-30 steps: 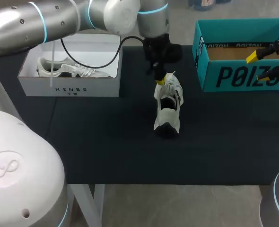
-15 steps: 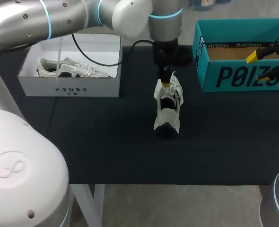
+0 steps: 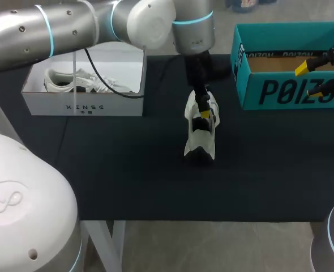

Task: Take the shoe out of the shoebox, open the shoe tongue, remove and reinsert the insole, then place the shoe into the shoebox

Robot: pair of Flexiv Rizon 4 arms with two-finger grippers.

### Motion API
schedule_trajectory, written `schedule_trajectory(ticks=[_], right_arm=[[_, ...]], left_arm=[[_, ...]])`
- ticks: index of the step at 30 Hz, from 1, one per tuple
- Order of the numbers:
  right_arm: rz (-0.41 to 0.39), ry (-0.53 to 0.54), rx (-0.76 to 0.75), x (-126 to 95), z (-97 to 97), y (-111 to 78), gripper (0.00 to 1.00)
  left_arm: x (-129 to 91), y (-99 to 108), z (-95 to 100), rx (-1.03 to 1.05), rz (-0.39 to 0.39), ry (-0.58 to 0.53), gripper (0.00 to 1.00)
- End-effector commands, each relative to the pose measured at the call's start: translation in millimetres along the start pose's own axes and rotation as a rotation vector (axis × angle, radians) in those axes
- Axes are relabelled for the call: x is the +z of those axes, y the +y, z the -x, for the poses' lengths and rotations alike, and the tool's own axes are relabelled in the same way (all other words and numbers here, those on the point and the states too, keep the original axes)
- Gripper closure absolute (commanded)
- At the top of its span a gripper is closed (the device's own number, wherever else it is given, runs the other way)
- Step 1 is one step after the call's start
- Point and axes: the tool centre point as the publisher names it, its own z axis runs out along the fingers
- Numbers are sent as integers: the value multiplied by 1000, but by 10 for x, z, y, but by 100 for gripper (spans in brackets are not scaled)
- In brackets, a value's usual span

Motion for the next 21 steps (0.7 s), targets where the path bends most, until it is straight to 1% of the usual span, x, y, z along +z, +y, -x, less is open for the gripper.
schedule_trajectory(ticks=[1,2,3,5,6,7,8,9,11,12,13,14,15,16,20,21], right_arm=[[0,-3,1,3,-2,0,0],[0,-3,1,3,-2,0,0],[0,-3,1,3,-2,0,0],[0,-3,1,3,-2,0,0],[0,-3,1,3,-2,0,0],[0,-3,1,3,-2,0,0],[0,-3,1,3,-2,0,0],[0,-3,1,3,-2,0,0],[0,-3,1,3,-2,0,0],[0,-3,1,3,-2,0,0],[0,-3,1,3,-2,0,0],[0,-3,1,3,-2,0,0],[0,-3,1,3,-2,0,0],[0,-3,1,3,-2,0,0],[0,-3,1,3,-2,0,0],[0,-3,1,3,-2,0,0]], left_arm=[[107,-13,-83,69,10,-60,29],[149,-12,-109,128,-14,-69,40],[182,-5,-119,151,-26,-84,45],[237,7,-130,196,-38,-103,45],[259,15,-118,215,-35,-103,42],[283,16,-120,230,-29,-97,43],[302,22,-121,223,-27,-100,49],[320,27,-133,253,-17,-92,45],[348,42,-144,267,4,-86,42],[366,50,-151,299,23,-77,33],[380,58,-146,292,28,-77,28],[407,61,-139,312,55,-68,24],[431,63,-133,307,49,-68,18],[460,64,-121,311,60,-62,16],[621,69,-65,324,69,-68,17],[659,77,-41,328,62,-56,19]])
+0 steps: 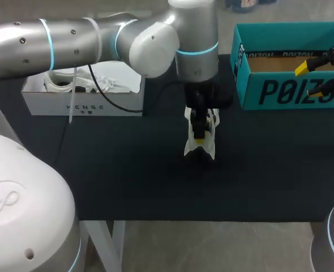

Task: Take the shoe out of the shoebox, open the shoe tongue, remove and reinsert the insole, then place the shoe into the shoebox

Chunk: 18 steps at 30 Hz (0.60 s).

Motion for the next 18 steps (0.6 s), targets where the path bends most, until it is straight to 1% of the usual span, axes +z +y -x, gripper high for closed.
schedule_trajectory(ticks=[1,2,4,7,8,11,15,16,18], right_arm=[[0,-3,1,3,-2,0,0],[0,-3,1,3,-2,0,0],[0,-3,1,3,-2,0,0],[0,-3,1,3,-2,0,0],[0,-3,1,3,-2,0,0],[0,-3,1,3,-2,0,0],[0,-3,1,3,-2,0,0],[0,-3,1,3,-2,0,0],[0,-3,1,3,-2,0,0]], left_arm=[[223,-34,115,3,4,17,22],[257,-15,127,5,-14,26,22],[337,13,137,15,-3,10,19],[440,65,155,34,-25,17,17],[469,77,151,50,-30,12,15],[550,75,143,44,-39,25,15],[621,61,97,38,-41,36,21],[652,61,82,39,-41,36,21],[733,55,82,24,-3,23,22]])
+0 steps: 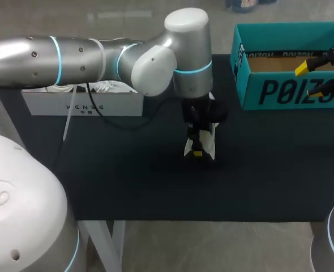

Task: Take the shoe out of the shoebox, open the shoe tongue, remove and reinsert the insole, then place the shoe into the shoebox

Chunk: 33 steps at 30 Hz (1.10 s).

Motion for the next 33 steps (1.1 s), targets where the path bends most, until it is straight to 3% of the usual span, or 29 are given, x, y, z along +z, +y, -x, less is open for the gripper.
schedule_trajectory(ticks=[1,3,4,8,16,20,24,28,33], right_arm=[[0,-3,1,3,-2,0,0],[0,-3,1,3,-2,0,0],[0,-3,1,3,-2,0,0],[0,-3,1,3,-2,0,0],[0,-3,1,3,-2,0,0],[0,-3,1,3,-2,0,0],[0,-3,1,3,-2,0,0],[0,-3,1,3,-2,0,0],[0,-3,1,3,-2,0,0]], left_arm=[[169,-25,10,-10,23,-3,35],[241,-17,13,-19,39,-6,59],[267,-17,-3,-15,44,-3,100],[226,-6,-109,-3,46,2,100],[-217,37,-279,131,94,3,100],[-420,110,-299,271,159,25,100],[-616,197,-270,394,267,-28,100],[-823,236,-224,387,274,-80,100],[-823,236,-224,387,274,-80,100]])
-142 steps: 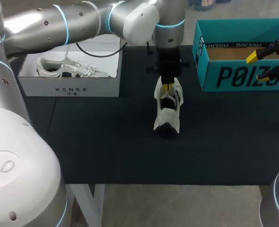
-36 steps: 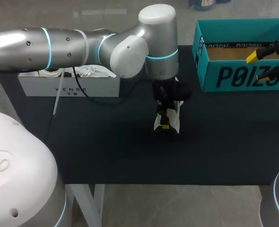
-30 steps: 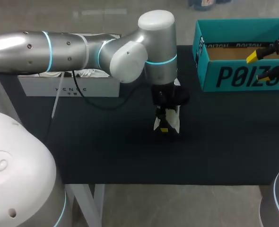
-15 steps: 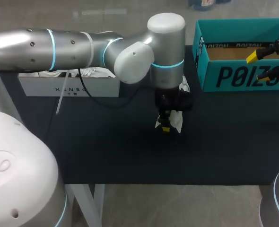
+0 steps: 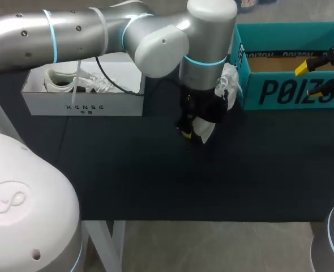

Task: Take the shoe out of the shoebox, open the shoe tongue, remove and reinsert the insole, then place the shoe into the shoebox

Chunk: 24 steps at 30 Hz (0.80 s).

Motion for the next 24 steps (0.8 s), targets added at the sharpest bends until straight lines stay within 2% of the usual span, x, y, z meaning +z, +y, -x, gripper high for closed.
schedule_trajectory(ticks=[1,9,13,15,16,17,19,20,21,22,24], right_arm=[[0,-3,1,3,-2,0,0],[0,-3,1,3,-2,0,0],[0,-3,1,3,-2,0,0],[0,-3,1,3,-2,0,0],[0,-3,1,3,-2,0,0],[0,-3,1,3,-2,0,0],[0,-3,1,3,-2,0,0],[0,-3,1,3,-2,0,0],[0,-3,1,3,-2,0,0],[0,-3,1,3,-2,0,0],[0,-3,1,3,-2,0,0]], left_arm=[[-99,12,-60,2,3,-13,100],[-99,12,-60,2,3,-13,100],[-229,349,-182,228,-62,-4,100],[-287,565,-209,296,-78,21,100],[-318,675,-245,313,-52,-3,100],[-358,800,-265,344,-80,6,100],[-426,1033,-348,462,-80,-30,100],[-477,1138,-381,543,-146,-16,100],[-509,1253,-424,620,-140,-21,100],[-552,1382,-441,663,-184,26,100],[-552,1382,-441,663,-184,26,100]])
